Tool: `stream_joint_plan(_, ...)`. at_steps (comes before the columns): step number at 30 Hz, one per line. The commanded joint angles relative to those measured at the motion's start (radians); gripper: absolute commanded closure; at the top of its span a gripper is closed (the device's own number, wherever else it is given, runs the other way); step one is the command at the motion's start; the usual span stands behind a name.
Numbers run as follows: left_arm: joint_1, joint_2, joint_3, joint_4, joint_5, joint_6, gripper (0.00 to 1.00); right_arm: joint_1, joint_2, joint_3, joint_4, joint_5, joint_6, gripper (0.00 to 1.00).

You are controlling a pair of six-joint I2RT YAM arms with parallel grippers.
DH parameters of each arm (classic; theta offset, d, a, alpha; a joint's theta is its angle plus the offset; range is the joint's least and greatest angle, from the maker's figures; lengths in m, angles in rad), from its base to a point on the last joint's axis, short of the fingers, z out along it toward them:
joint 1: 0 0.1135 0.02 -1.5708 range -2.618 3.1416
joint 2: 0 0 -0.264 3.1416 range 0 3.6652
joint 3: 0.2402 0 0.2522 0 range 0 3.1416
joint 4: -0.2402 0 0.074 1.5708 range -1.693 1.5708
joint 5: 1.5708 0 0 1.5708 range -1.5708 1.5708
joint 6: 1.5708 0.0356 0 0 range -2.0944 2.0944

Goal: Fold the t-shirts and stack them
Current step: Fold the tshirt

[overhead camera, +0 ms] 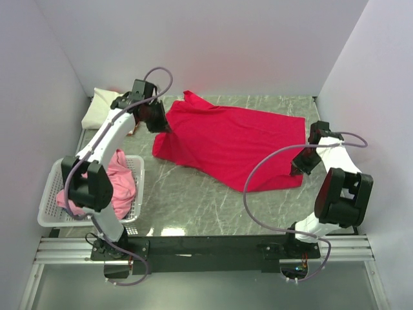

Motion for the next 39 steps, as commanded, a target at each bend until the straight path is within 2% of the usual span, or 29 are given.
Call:
stream_joint_plan(1, 0.017, 0.089, 0.124, -0.003, 0.032, 0.041, 0.99, -0.003, 0.054, 0.109, 0.004, 0.006, 0.004, 1.0)
stream_joint_plan(6, 0.052, 0.222, 0.268, -0.004, 0.075, 0.045, 0.99, -0.006, 0.14, 0.235, -0.019, 0.01, 0.015, 1.0)
stream_joint_plan(12, 0.095, 0.311, 0.361, 0.025, 0.144, 0.027, 0.99, -0.011, 0.218, 0.323, -0.045, 0.033, 0.024, 1.0)
stream_joint_plan(24, 0.143, 0.387, 0.44, 0.071, 0.213, -0.012, 0.99, -0.031, 0.272, 0.423, -0.068, 0.055, 0.035, 1.0)
stream_joint_plan(39, 0.16, 0.463, 0.457, 0.109, 0.257, -0.016, 1.0, -0.052, 0.319, 0.432, -0.054, 0.065, 0.03, 1.0)
